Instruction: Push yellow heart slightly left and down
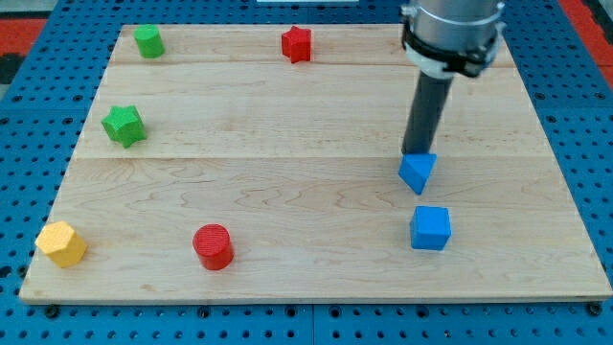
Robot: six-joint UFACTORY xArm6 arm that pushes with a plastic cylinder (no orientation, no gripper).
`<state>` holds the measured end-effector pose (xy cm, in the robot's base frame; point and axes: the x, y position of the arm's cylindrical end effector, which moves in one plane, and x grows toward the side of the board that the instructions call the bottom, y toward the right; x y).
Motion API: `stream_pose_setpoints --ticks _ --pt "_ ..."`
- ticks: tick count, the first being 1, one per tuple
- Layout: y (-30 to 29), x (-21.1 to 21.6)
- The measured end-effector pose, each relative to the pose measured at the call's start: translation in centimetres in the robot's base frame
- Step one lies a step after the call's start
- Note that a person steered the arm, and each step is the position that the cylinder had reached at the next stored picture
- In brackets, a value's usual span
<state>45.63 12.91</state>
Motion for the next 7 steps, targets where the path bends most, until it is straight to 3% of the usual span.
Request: stream_pose_setpoints --ticks 1,2,3,4,5,6,7 --pt "0.0 3.6" --pt "0.1 3.9" --pt "2.7 -4.7" --pt "10.3 -16.1" --pt "15.1 -23.2" --pt "11.4 -25.1" --pt "3.7 -22.8"
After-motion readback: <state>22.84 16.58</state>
